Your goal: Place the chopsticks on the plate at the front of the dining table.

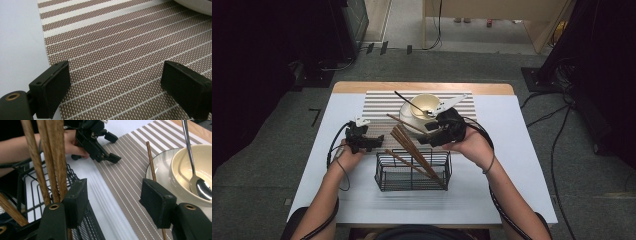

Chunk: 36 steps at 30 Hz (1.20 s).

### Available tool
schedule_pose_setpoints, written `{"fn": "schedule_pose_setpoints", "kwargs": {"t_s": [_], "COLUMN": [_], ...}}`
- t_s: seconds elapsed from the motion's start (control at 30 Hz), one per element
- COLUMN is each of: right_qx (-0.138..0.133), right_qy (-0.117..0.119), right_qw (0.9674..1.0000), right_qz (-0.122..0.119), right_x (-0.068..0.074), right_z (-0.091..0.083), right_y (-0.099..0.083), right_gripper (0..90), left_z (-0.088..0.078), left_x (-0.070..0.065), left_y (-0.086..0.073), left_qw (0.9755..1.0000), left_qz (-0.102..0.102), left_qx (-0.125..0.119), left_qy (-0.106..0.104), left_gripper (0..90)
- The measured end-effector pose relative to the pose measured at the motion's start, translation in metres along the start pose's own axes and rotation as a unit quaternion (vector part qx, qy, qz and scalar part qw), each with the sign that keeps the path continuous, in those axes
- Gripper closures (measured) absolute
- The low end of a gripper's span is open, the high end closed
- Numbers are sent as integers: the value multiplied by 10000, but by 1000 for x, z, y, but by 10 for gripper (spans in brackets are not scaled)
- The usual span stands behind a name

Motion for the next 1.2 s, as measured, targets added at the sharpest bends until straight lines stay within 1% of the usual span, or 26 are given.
{"fn": "schedule_pose_setpoints", "kwargs": {"t_s": [0.13, 0.2, 0.53, 0.8, 0.97, 1.0, 1.07, 1.2], "right_qx": [-44, -79, -127, -92, -23, -22, -11, -27], "right_qy": [17, 29, 116, 222, 291, 308, 332, 376], "right_qw": [10000, 9999, 9997, 9995, 9992, 9990, 9989, 9986], "right_qz": [-28, -90, -144, -183, -273, -315, -329, -379], "right_x": [5, 6, 15, 24, 30, 31, 33, 35], "right_z": [-3, -4, -9, -10, -8, -7, -5, -4], "right_y": [2, 2, 4, 4, 4, 4, 4, 5], "right_gripper": [396, 396, 414, 493, 550, 557, 593, 630], "left_z": [0, 0, 0, 0, 0, 0, 0, 0], "left_x": [1, 1, 1, 1, 1, 1, 1, 1], "left_y": [0, 0, 0, 0, 0, 0, 0, 0], "left_qw": [10000, 10000, 10000, 10000, 10000, 10000, 10000, 10000], "left_qz": [19, 19, 20, 20, 20, 20, 21, 20], "left_qx": [-9, -11, -14, -13, -15, -15, -14, -15], "left_qy": [-26, -26, -27, -28, -29, -29, -29, -29], "left_gripper": [87, 87, 87, 87, 87, 87, 87, 87]}}
Point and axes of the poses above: each handheld gripper's, and its own axes: z roughly forward along the jaws, y roughly out of its top, x roughly to its left, the point moved 1 cm from there along z, roughly forward along the jaws, and after that the axes turned 1 degree about -x, right-handed, at the moved point
